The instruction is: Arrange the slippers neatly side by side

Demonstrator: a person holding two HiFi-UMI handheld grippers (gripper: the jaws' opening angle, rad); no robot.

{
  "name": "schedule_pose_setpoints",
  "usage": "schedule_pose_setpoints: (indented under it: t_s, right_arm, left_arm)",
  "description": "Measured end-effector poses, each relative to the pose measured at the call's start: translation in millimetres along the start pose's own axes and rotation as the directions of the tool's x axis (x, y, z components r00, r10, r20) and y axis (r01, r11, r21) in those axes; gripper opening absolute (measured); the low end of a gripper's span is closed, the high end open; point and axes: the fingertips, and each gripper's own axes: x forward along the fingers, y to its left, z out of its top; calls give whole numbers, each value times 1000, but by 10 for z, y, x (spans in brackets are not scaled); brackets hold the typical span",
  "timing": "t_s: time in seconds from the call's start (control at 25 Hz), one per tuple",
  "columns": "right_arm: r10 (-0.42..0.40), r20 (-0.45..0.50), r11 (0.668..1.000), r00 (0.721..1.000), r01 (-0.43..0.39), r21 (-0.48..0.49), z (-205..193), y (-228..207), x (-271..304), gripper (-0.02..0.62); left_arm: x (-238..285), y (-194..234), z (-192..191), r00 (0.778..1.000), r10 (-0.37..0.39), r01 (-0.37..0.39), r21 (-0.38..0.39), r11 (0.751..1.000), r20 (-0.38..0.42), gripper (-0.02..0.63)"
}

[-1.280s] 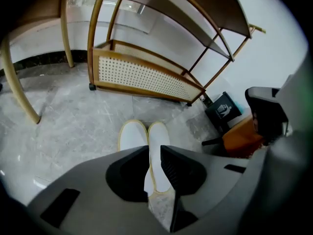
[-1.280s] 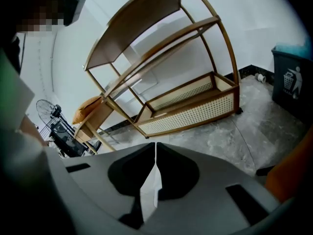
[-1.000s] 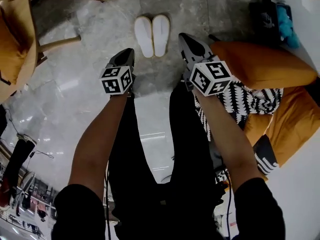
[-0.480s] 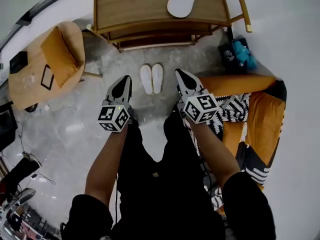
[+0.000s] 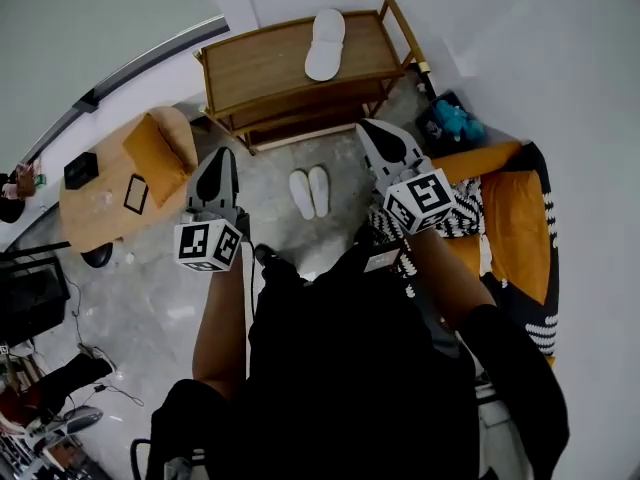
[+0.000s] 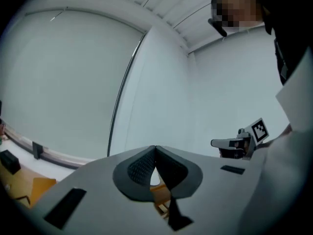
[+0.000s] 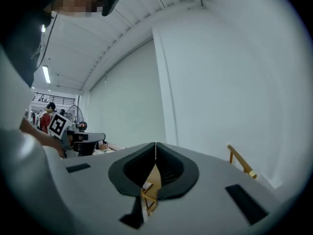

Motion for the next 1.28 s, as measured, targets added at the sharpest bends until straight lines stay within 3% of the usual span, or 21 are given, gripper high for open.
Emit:
schedule_pose_setpoints:
  t_s: [0.2,0.36,0.48,0.68,1.08,1.28]
  right_arm:
    - [-28,90,1000,996,29,-2,558,35,-231,33]
    - [-10,128,998,992,18,-61,721,123,-244,32]
    - [-12,133,997,991,22,-74,752,16,-318,32]
    - [11,139,999,990,-4,-52,743,-134,-487,32]
    - [127,27,992,992,-127,22,175,-373,-767,32]
    - [127,60,992,990,-128,11,273,-299,-946,32]
  left_arm:
    - [-232,-309,619,992,-74,69,57,996,99,17]
    - [-330,-306,709,987,-67,57,75,996,145,17]
    - [-317,-317,553,992,-49,46,27,999,118,17]
    - [-258,-533,416,995,-52,50,20,999,88,17]
    - [-279,-1299,191,999,32,-32,93,995,2,17]
    - [-488,-1435,125,1000,27,-26,89,996,-13,17]
